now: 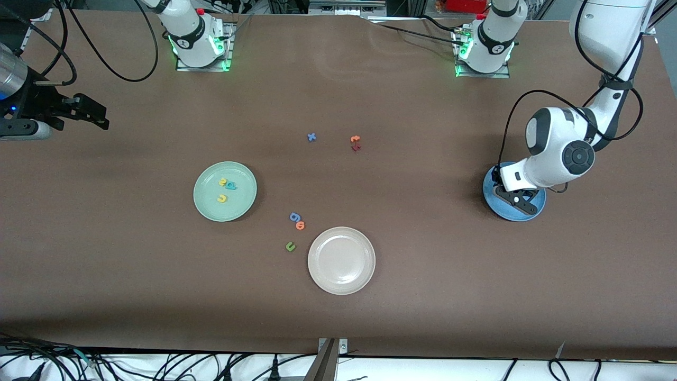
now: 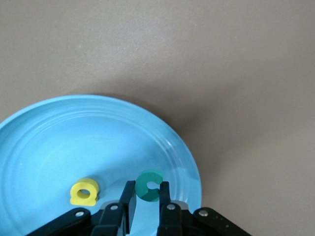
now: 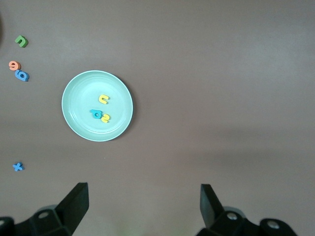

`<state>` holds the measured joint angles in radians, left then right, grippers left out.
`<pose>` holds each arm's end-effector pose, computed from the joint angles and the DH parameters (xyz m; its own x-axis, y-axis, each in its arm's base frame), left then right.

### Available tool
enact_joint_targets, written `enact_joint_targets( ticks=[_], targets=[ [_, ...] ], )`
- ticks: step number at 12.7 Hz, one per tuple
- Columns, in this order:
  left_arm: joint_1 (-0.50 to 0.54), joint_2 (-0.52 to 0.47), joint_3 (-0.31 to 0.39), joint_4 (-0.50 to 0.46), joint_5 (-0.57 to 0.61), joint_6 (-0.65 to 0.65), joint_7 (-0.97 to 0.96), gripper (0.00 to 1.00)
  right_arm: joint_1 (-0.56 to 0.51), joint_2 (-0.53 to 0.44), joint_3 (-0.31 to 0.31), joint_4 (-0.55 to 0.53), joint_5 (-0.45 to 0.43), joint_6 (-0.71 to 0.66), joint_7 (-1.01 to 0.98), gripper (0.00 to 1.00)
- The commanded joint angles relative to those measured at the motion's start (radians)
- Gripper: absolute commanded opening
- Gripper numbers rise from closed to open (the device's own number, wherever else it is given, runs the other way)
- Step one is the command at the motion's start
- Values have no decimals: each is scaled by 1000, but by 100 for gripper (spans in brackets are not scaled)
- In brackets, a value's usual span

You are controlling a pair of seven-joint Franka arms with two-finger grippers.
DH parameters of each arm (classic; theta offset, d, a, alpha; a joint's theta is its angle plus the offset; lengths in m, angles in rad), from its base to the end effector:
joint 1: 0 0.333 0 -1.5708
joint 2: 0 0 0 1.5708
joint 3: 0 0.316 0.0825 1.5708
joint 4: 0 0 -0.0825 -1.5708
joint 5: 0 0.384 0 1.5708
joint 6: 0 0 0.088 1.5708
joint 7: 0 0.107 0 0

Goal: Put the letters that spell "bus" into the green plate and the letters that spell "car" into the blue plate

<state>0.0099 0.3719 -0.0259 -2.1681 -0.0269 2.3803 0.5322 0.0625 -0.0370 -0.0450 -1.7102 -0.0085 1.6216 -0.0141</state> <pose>0.5468 -0.0092 0.2080 0.8547 -0.5039 -0.1247 -0.4941 -0.8634 0.1020 0.5435 0.0082 0.5832 0.9981 0.0321 -0.0517 0.0325 -0.9995 0.0061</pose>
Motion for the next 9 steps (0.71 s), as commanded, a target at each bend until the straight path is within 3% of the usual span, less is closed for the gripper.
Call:
enact_joint_targets(
  ticks=[1, 7, 9],
  targets=[
    [25, -34, -5, -7, -16, 2, 28, 99, 5, 2, -4, 21, 2, -20, -15, 100],
    [97, -60, 54, 31, -18, -1, 23, 99, 7, 2, -1, 21, 2, -20, -15, 100],
    [101, -128, 54, 33, -16, -9, 20, 100, 7, 2, -1, 21, 2, -20, -15, 100]
  ],
)
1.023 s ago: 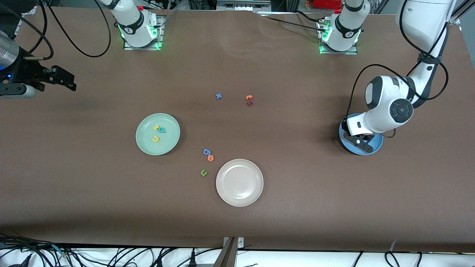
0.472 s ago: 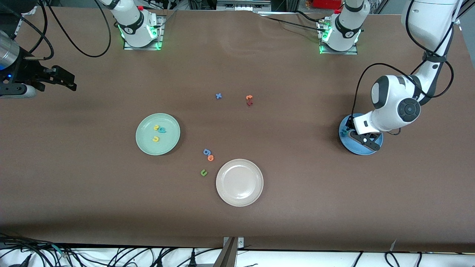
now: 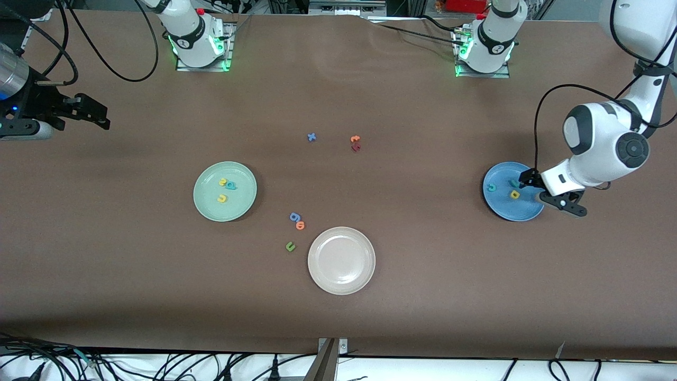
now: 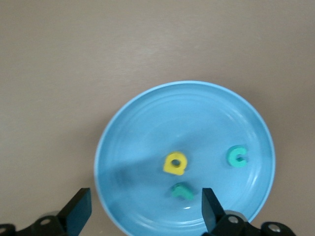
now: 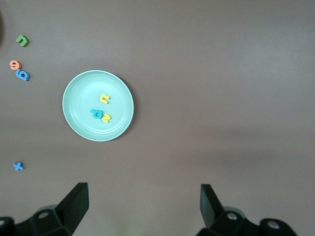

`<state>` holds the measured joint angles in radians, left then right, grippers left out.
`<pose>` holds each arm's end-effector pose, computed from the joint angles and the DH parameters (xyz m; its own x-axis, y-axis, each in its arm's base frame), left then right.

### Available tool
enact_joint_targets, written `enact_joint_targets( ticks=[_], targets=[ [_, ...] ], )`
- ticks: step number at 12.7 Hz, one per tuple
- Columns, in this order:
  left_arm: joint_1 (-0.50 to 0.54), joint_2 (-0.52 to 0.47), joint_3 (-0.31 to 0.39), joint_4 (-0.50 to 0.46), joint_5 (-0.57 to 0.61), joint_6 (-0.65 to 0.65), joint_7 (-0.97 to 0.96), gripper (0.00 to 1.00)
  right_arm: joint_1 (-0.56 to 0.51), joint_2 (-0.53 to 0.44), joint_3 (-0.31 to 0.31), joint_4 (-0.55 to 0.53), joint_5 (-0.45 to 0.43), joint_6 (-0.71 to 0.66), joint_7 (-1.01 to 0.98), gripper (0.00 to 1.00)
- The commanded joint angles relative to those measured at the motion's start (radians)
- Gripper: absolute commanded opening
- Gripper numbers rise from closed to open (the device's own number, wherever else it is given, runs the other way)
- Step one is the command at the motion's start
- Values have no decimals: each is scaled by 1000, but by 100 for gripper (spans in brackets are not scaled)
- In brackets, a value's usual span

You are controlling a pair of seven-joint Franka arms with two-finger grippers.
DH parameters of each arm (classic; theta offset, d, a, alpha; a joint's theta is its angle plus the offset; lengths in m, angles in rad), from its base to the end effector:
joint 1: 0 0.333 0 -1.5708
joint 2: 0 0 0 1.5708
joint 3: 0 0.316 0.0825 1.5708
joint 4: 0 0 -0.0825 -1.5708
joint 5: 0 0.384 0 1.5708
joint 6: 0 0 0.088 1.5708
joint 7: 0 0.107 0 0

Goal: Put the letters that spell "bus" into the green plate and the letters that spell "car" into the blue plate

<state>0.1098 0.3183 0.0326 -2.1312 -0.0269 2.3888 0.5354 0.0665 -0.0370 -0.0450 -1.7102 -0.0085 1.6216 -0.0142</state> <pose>0.5615 0.0802 0.2523 0.9294 -0.3659 -0.0485 -0.3644 -0.9305 0.0368 0.5435 0.0104 0.5832 0.9980 0.0362 -0.0517 0.0366 -0.9993 0.0061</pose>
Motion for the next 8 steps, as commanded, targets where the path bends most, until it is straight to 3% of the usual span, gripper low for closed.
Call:
enact_joint_targets(
  ticks=[1, 3, 6, 8],
  targets=[
    [1, -123, -3, 3, -13, -42, 18, 100, 3, 2, -1, 21, 2, -20, -15, 100],
    [-7, -188, -5, 84, 18, -176, 18, 100, 3, 2, -3, 21, 2, -20, -13, 100],
    [-13, -220, -14, 336, 61, -499, 15, 100, 3, 2, -3, 21, 2, -20, -13, 100],
    [-19, -264, -19, 425, 67, -607, 12, 100, 3, 2, -3, 21, 4, -20, -12, 100]
  ],
)
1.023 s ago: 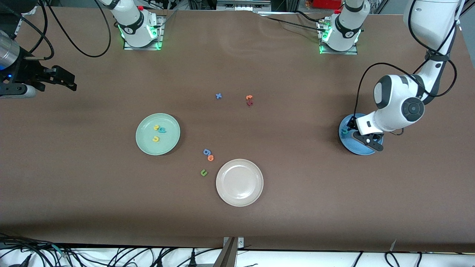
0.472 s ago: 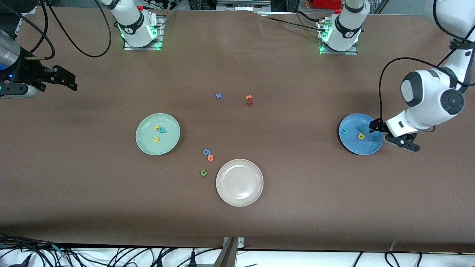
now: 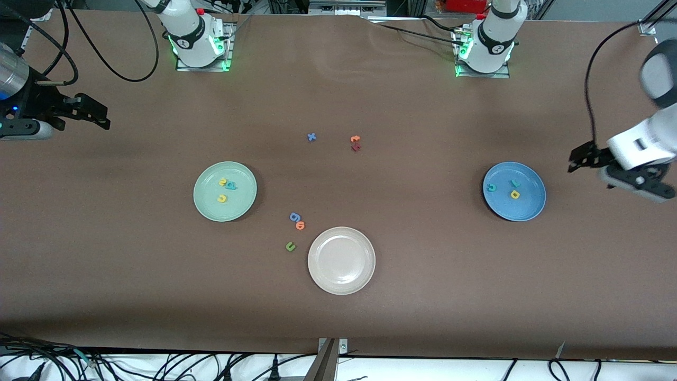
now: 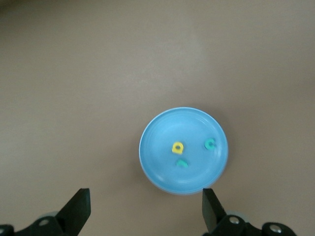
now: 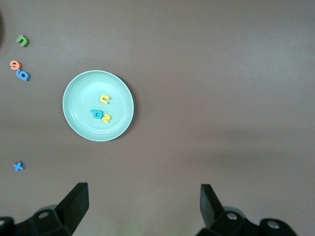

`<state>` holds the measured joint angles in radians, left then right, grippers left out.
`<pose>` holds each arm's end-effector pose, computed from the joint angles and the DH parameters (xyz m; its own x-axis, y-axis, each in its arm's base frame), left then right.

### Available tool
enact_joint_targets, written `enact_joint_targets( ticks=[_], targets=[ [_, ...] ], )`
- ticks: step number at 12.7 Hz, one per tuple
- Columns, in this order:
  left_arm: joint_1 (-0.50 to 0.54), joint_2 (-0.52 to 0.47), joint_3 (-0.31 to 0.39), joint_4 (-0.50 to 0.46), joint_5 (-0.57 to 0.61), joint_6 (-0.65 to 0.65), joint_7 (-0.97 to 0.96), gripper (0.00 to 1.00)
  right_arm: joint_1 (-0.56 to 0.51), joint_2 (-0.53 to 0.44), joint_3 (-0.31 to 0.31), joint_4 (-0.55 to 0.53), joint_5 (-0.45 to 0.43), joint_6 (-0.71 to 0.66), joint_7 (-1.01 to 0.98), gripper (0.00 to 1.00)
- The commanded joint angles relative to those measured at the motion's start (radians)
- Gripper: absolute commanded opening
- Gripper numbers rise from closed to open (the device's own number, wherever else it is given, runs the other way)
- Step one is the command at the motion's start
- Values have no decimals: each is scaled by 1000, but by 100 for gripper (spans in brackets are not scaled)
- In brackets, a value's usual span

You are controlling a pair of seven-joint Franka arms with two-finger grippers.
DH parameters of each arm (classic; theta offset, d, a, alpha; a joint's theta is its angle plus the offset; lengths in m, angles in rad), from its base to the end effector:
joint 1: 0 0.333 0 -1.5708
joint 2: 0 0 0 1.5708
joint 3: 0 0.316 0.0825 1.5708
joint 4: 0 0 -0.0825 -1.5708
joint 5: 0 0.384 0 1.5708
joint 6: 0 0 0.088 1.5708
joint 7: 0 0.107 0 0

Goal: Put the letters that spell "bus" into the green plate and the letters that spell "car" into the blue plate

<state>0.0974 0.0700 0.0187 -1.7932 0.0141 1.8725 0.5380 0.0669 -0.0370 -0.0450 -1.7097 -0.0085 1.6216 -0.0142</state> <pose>0.5808 0.0686 0.5046 0.9106 -0.4133 0.0004 -0.4132 -0.9105 -0.0175 0.5435 0.0106 0.5835 0.9980 0.0366 -0.0512 0.0370 -0.9993 0.0061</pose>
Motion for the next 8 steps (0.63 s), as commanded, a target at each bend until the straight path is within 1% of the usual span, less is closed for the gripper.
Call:
enact_joint_targets(
  ticks=[1, 2, 5, 8],
  targets=[
    [-7, -51, -5, 96, 24, -99, 10, 100, 2, 2, -3, 21, 4, -20, -12, 100],
    [-5, -83, -6, 104, 24, -99, 8, 100, 2, 2, -3, 21, 4, -20, -12, 100],
    [4, -140, -6, 130, -5, -118, 2, 100, 2, 2, -3, 21, 4, -20, -12, 100],
    [4, -176, -6, 132, -19, -177, -24, 100, 2, 2, -3, 21, 2, -20, -13, 100]
  ],
)
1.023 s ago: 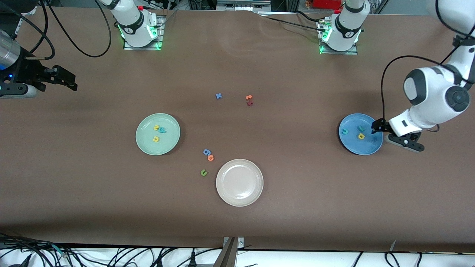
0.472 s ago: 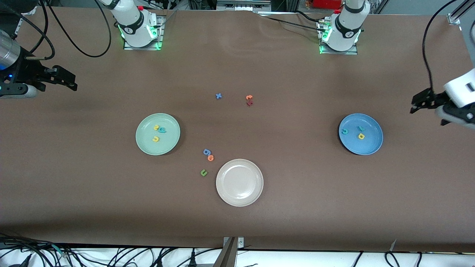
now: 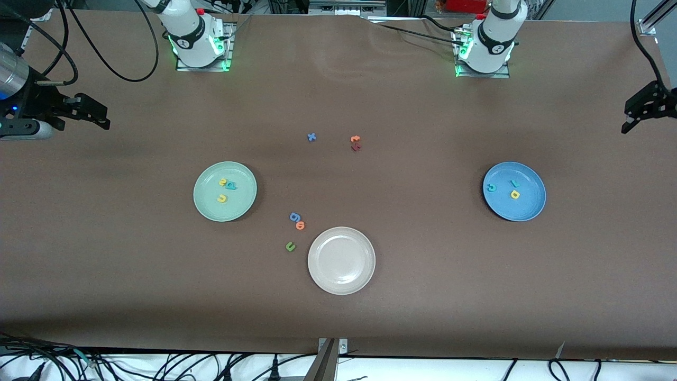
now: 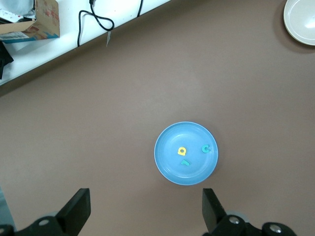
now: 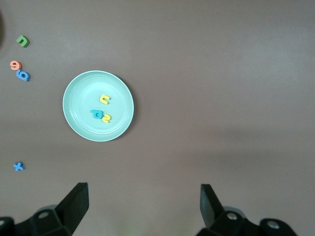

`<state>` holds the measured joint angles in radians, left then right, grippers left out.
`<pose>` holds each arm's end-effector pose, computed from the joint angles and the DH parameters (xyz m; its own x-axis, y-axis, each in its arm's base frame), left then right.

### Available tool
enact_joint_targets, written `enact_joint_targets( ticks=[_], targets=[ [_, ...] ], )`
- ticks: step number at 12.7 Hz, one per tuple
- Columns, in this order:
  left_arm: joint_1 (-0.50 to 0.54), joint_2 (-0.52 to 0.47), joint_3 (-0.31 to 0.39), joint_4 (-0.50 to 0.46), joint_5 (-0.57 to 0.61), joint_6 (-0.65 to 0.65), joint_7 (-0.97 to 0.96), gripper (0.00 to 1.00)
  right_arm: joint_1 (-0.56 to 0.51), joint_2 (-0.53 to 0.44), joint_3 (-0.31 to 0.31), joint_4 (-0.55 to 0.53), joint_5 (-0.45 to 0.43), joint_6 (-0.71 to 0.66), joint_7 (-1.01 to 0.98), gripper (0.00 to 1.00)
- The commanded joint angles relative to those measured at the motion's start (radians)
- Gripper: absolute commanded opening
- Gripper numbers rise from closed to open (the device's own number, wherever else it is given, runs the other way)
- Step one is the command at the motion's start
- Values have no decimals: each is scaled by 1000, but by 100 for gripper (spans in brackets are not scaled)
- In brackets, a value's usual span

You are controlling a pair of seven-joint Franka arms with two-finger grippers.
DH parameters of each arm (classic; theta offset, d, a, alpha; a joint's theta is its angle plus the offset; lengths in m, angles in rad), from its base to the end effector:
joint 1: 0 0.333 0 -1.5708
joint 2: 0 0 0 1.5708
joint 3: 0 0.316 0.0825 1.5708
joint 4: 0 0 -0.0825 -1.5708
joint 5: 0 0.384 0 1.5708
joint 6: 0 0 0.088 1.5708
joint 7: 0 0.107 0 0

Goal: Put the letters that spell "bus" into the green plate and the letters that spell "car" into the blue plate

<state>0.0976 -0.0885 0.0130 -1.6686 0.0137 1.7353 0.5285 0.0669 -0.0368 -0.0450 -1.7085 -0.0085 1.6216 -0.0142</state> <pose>0.5390 0.0614 0.6419 0.9037 -0.4088 0.1271 -0.4001 -0.9122 -0.0888 0.5436 0.0106 0.5839 0.9981 0.0366 -0.0502 0.0370 -0.9993 0.0061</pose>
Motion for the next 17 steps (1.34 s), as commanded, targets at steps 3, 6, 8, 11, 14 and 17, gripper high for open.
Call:
enact_joint_targets(
  ticks=[3, 6, 8, 11, 14, 17],
  targets=[
    [10, -17, 1, 7, -21, -85, -16, 100, 2, 2, -3, 20, 4, -20, -13, 100],
    [8, -19, -16, 7, -20, -134, -161, 100, 1, 2, -4, 20, 4, -20, -13, 100],
    [11, -25, -19, 6, -23, -151, -313, 100, 1, 2, -4, 20, 4, -20, -12, 100],
    [42, -34, -60, 4, -70, -180, -584, 100, 1, 2, -4, 20, 4, -20, -13, 100],
    [158, -56, -206, -7, -67, -181, -634, 100, 1, 3, -4, 20, 4, -20, -13, 100],
    [114, -65, -202, -10, -55, -184, -631, 100, 1, 9, -6, 20, 4, -20, -13, 100]
  ],
)
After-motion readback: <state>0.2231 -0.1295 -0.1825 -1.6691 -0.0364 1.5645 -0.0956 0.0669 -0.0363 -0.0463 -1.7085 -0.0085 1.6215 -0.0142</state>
